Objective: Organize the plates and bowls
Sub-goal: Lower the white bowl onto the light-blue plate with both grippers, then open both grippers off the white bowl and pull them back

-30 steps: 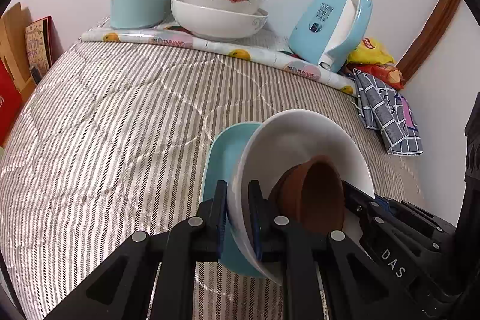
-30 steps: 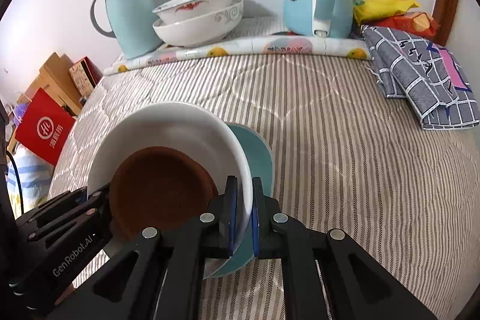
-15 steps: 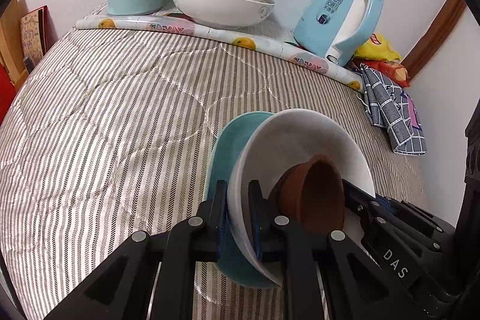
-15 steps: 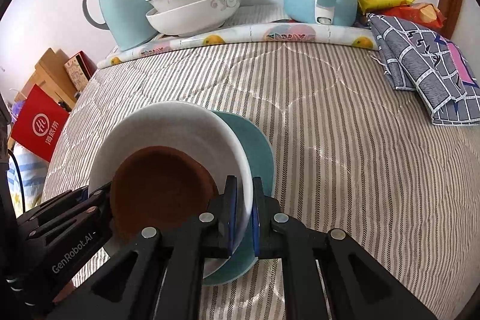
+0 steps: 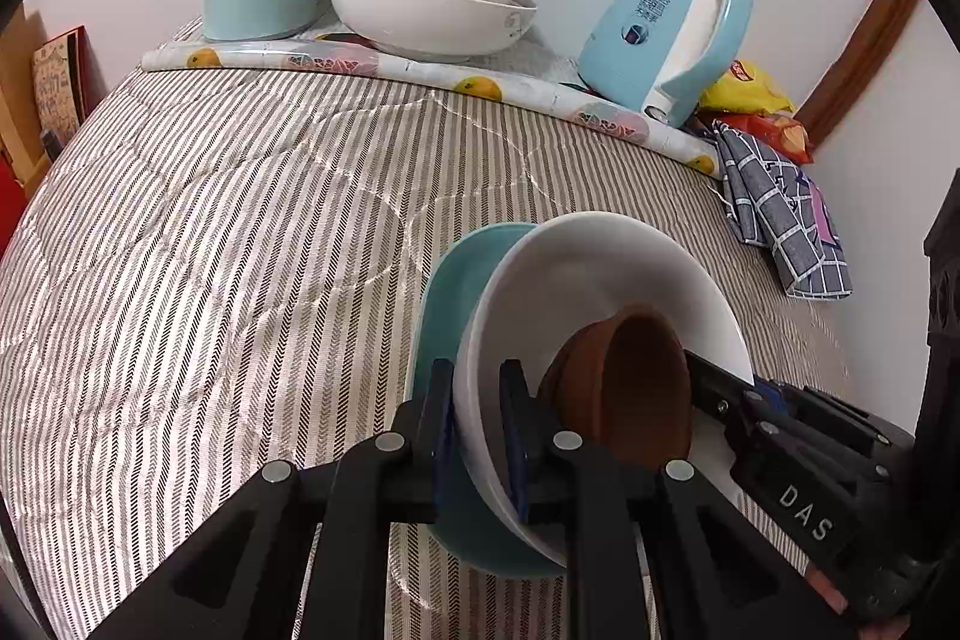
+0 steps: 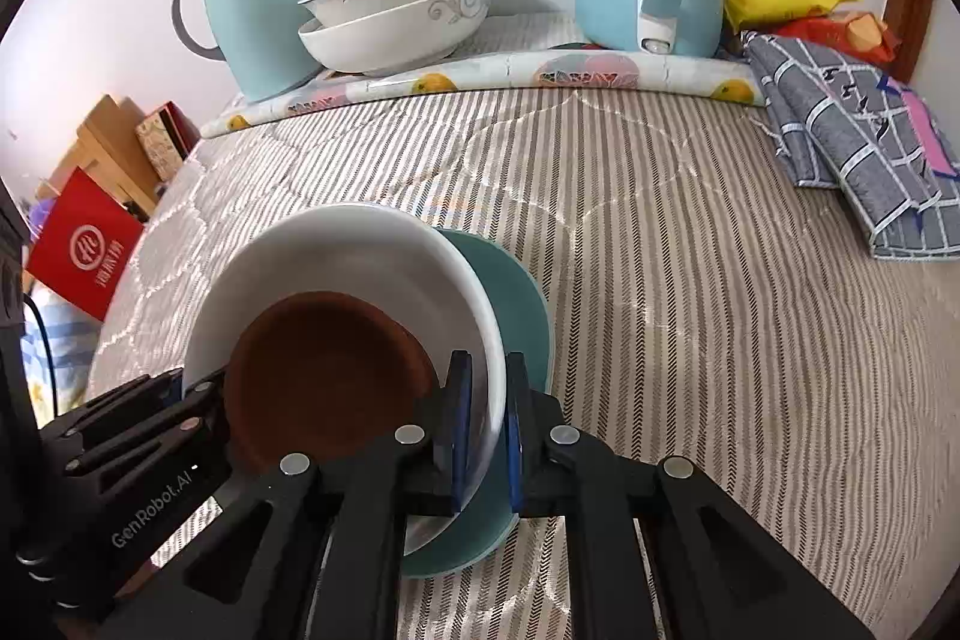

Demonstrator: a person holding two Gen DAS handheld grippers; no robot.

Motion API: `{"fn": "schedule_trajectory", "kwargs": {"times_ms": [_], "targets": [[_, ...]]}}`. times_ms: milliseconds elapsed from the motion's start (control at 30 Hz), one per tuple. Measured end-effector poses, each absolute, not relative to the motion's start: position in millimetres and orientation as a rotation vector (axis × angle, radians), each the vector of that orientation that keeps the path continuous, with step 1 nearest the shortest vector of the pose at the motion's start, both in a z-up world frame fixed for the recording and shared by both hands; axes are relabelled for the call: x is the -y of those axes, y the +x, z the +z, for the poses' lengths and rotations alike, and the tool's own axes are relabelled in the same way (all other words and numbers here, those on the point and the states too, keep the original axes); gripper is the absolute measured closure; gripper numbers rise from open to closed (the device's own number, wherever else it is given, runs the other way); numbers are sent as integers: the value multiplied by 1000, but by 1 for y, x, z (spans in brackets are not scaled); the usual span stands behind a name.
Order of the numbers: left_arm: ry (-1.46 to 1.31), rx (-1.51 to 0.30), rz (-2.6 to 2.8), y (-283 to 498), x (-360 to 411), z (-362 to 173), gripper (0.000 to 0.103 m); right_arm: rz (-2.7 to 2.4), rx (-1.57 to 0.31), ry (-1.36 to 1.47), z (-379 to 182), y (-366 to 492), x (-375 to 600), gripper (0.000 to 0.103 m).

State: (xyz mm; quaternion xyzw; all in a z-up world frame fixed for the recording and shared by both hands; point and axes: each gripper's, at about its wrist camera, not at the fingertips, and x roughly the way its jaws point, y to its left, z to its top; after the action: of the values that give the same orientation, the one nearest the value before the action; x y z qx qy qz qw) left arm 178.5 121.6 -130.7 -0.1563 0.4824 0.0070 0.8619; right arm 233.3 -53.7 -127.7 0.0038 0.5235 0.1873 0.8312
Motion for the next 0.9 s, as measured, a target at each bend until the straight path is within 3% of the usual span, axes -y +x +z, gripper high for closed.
{"fn": "schedule_trajectory", "kwargs": {"times_ms": [367,800,867,900], "targets": [[-338,-1042,15,171,-122,-128,80,405,-1101,7,-125,222,61,88],[-299,-1036,43,160,-114,-114,71,374,-1054,10,-107,208,80,67],[-288,-1018,72,156,-114,-109,50,361,-1035,1,-102,203,84,63],[-279,-1006,82,155,-115,-107,47,355,-1025,-2,-100,201,85,62]]}}
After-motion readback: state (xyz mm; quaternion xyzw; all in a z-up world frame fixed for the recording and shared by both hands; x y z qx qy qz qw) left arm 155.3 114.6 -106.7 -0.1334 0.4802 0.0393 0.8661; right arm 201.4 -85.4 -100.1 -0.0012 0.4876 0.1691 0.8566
